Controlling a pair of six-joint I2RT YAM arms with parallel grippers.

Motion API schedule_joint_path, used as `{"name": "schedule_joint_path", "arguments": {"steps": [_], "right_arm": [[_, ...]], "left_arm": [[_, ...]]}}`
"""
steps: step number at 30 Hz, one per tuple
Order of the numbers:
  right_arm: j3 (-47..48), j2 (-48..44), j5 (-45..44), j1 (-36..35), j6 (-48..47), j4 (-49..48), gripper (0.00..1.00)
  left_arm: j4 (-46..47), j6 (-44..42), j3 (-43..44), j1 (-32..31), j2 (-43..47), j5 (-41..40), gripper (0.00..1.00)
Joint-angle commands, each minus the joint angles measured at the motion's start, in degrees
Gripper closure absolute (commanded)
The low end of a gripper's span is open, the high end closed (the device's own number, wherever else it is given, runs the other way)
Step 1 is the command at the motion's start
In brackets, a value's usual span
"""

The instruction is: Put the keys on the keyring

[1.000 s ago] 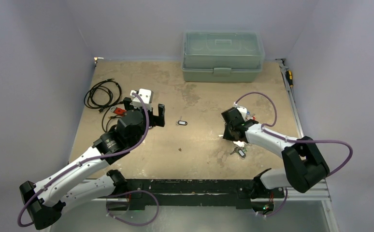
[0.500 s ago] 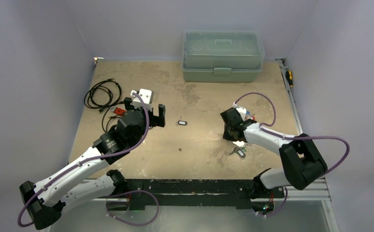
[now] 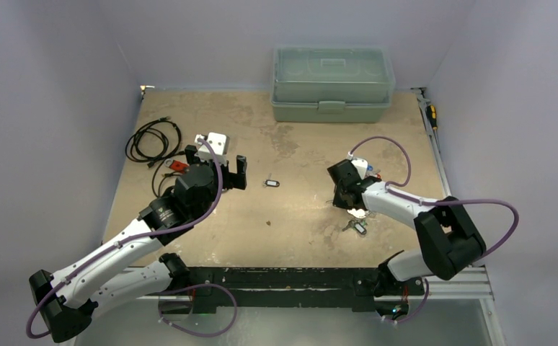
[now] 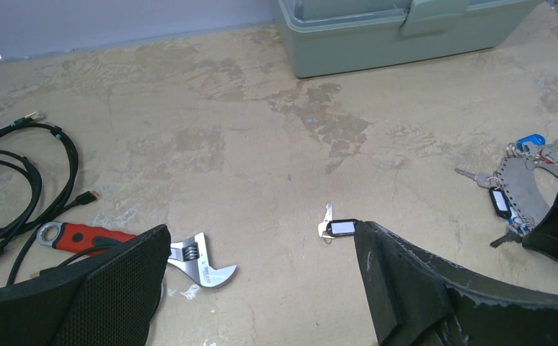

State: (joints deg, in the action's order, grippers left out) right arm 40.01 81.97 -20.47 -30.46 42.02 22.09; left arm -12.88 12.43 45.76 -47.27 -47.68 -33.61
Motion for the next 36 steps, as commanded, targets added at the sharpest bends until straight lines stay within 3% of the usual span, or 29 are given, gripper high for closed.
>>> {"name": "schedule_joint_path", "arguments": {"steps": [1, 12, 23, 36], "right_arm": [[-0.2, -0.8, 0.5, 0.0, 0.3, 3.0, 1.00], [-0.4, -11.4, 8.6, -0.1, 0.0, 0.4, 1.00], [-4.4, -20.1, 19.6, -0.1, -1.2, -9.6, 1.00], [-2.9, -25.1, 29.2, -0.1, -3.9, -11.3, 1.00]], "left_arm": [[2.3, -0.6, 0.0, 0.3, 0.2, 0.4, 0.02], [3.3, -1.4, -0.3, 0.3, 1.8, 4.9, 0.02], [4.3, -1.9, -0.7, 0.3, 2.8, 10.4, 0.04], [8.3, -1.1, -2.5, 0.3, 4.0, 14.5, 0.09]]}}
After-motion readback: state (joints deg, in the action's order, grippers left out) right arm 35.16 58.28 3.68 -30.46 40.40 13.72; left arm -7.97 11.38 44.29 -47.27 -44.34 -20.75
